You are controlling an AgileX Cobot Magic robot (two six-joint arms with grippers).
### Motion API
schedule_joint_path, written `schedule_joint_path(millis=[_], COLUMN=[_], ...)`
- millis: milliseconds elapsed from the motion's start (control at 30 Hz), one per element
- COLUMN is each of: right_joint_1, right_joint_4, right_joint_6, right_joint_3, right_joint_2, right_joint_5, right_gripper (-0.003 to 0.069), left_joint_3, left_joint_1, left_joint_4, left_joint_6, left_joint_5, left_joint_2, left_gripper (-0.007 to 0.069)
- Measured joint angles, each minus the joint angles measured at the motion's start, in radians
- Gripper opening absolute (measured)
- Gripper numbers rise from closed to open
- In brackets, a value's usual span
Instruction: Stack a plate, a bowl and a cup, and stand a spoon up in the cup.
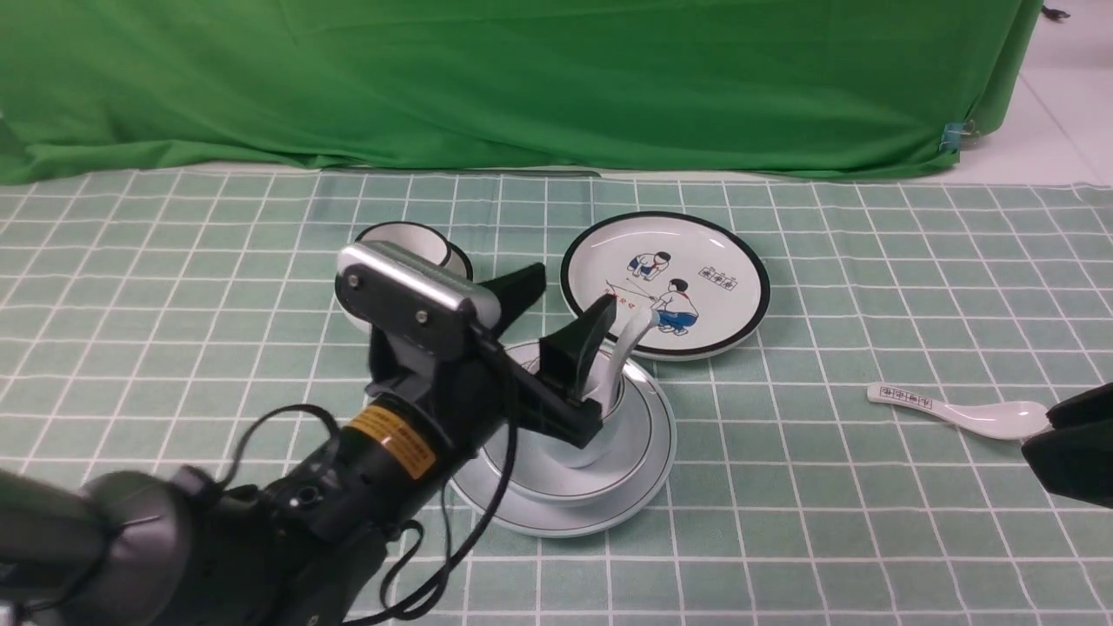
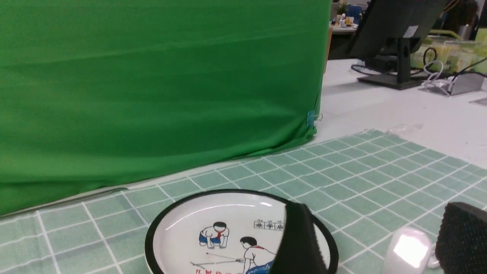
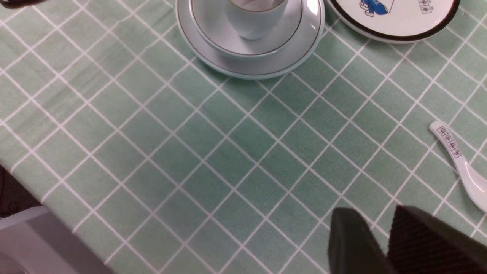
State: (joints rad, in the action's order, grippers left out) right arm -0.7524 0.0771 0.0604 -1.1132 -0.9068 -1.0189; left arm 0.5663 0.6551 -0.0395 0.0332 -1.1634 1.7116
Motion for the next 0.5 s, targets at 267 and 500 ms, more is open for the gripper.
schedule_joint_path(millis=[267,500], right_joint_1=[0.0,0.0], right_joint_4=[0.003,0.036], right_joint_6=[0.0,0.0], right_joint_3=[0.001,0.001], right_joint_2=[0.031,0.049], right_joint_5=[0.035,0.032], right_gripper=[0.0213,0.0216], left_joint_3=[-0.14,-0.146], left_joint_1=[0.0,0.0], left_joint_4=[-0.001,-0.022], left_joint_6=[0.047,0.059], left_joint_5=[0.326,0.96], left_joint_2=[-0.469,-1.037], left_gripper=[0.0265,0.0011])
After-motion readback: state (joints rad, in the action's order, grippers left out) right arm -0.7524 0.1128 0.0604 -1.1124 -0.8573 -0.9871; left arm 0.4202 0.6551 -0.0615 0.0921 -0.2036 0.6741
